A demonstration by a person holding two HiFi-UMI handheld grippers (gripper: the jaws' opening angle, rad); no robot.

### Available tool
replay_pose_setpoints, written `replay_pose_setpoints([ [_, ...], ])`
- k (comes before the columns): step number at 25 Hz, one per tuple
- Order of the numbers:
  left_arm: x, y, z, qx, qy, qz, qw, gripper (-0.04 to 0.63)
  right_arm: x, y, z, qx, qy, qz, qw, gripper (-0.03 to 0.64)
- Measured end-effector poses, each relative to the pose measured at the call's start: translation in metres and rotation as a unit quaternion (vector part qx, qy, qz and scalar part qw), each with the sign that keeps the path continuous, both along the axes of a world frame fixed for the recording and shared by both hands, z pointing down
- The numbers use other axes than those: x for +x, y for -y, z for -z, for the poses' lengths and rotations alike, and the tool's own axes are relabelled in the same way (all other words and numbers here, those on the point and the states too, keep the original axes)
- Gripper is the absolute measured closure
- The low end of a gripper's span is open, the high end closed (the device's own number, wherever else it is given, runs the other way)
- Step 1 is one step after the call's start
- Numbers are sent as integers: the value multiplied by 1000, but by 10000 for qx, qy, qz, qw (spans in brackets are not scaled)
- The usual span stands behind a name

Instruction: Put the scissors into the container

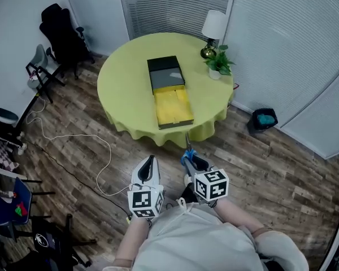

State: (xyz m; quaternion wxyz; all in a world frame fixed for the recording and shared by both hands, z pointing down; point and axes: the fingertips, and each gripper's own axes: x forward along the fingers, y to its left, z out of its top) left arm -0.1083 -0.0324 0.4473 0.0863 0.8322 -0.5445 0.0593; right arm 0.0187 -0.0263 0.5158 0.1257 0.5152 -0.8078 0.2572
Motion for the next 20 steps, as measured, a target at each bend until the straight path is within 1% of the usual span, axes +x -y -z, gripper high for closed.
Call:
replay_pose_setpoints([
  [5,41,71,5,-6,91,119,9999,589,35,77,6,-23,95,249,9996,529],
  [11,72,152,-4,-105,142,342,9993,589,69,162,-1,-127,182,436,9988,529],
  [15,88,191,-12,-189,199,446,9986,589,86,202,-3,-185,232,545,9981,529],
  [18,95,215,-17,-297,133,404,9987,589,93,229,0,-89,210,526,9984,529],
  [20,95,230,-22,-368,91,416,9984,589,94,246,-3,-106,198,500,9985,529],
])
